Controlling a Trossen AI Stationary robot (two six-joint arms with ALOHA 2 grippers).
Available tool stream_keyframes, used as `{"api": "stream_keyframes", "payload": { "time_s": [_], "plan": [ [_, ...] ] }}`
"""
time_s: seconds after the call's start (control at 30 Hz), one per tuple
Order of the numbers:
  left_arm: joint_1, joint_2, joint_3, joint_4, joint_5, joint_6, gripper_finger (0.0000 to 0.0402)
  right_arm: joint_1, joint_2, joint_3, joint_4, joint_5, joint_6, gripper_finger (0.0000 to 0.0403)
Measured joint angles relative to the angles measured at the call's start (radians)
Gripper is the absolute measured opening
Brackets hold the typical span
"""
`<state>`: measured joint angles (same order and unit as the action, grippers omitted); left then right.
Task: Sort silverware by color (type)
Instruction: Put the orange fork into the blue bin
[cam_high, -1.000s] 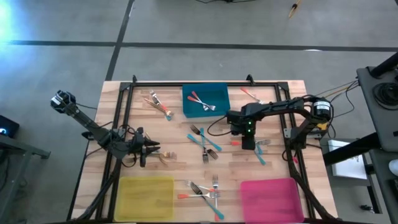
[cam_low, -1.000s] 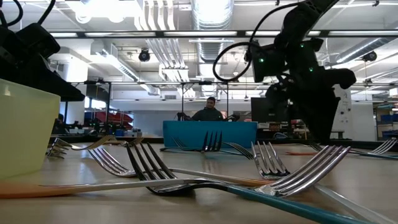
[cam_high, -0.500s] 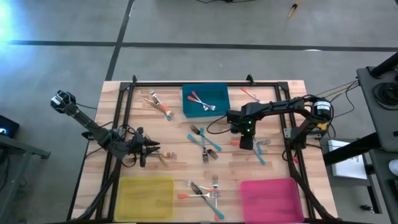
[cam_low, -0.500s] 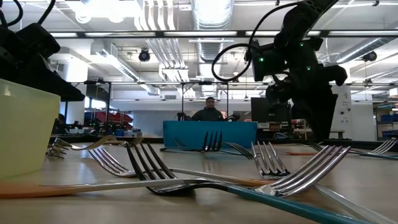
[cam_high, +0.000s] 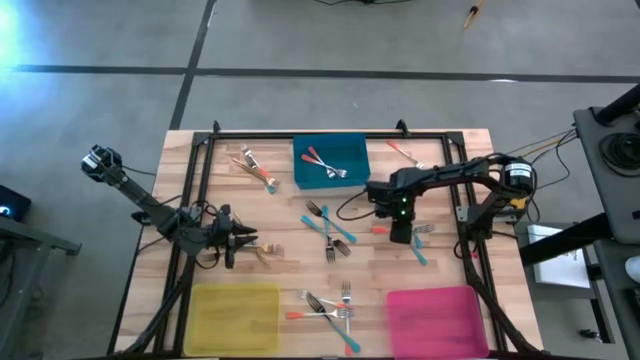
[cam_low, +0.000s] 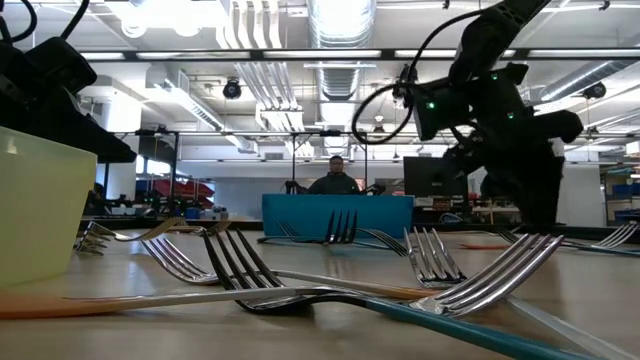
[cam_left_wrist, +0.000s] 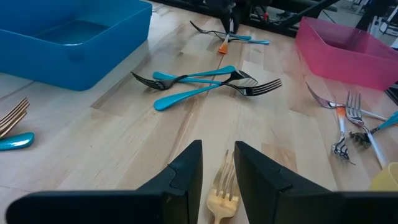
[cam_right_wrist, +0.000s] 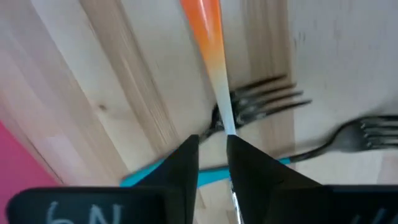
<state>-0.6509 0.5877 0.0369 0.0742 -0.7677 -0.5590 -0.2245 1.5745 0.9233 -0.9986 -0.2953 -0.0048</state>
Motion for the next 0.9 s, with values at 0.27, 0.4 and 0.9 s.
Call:
{"api": "stream_keyframes", "payload": {
  "time_s": [0.27, 0.4, 0.9],
  "plan": [
    [0.000, 0.000, 0.000, 0.000, 0.000, 0.000, 0.0077, 0.000, 0.000, -0.034, 0.004, 0.134, -0.103, 0.0115],
    [0.000, 0.000, 0.000, 0.000, 0.000, 0.000, 0.0077, 0.000, -0.002, -0.053, 0.009, 0.133, -0.166, 0.0108],
    [0.000, 0.000, 0.000, 0.000, 0.000, 0.000, 0.0077, 0.000, 0.000, -0.065, 0.024, 0.110, -0.180, 0.0120]
  ]
}}
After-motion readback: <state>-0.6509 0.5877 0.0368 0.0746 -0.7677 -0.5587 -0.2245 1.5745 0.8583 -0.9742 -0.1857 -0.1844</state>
